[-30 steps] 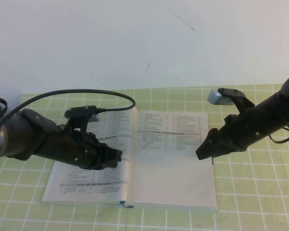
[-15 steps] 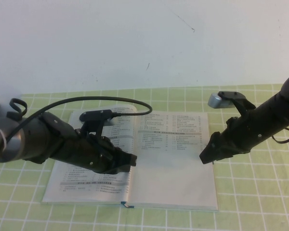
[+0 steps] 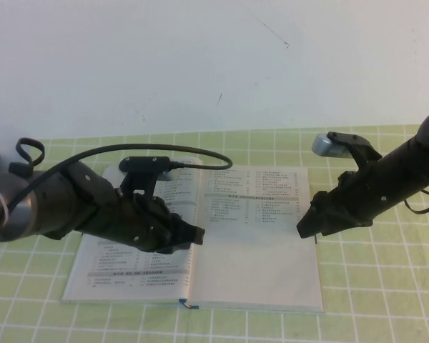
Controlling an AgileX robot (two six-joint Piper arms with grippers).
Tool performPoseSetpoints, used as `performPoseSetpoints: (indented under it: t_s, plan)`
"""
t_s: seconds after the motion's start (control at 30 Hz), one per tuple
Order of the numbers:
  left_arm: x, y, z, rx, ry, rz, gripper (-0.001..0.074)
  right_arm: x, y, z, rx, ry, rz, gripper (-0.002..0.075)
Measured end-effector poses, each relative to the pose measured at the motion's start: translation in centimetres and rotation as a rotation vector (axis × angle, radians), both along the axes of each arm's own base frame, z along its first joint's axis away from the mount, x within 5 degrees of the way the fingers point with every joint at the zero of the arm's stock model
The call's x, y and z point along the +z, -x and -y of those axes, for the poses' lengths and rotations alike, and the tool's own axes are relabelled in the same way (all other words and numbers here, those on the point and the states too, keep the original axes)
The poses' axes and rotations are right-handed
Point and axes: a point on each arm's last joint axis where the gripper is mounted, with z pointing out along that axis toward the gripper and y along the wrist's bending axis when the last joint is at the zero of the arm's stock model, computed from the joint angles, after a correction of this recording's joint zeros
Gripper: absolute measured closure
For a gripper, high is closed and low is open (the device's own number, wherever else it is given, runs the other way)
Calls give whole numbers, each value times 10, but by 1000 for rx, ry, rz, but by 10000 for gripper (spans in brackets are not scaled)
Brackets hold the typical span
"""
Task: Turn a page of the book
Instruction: Open the closed book
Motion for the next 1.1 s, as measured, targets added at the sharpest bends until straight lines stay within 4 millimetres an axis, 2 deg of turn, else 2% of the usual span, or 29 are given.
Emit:
performPoseSetpoints:
  t_s: [0.37, 0.73, 1.1]
  plan:
    - [-15, -1, -5, 60, -59, -71, 738, 0, 0, 1, 4, 8, 2, 342]
    - [-17, 5, 16, 30, -54, -59, 738, -3, 1, 4, 13, 57, -10, 354]
    - [-17, 4, 16, 31, -54, -60, 738, -21, -1, 2, -28, 34, -64, 354]
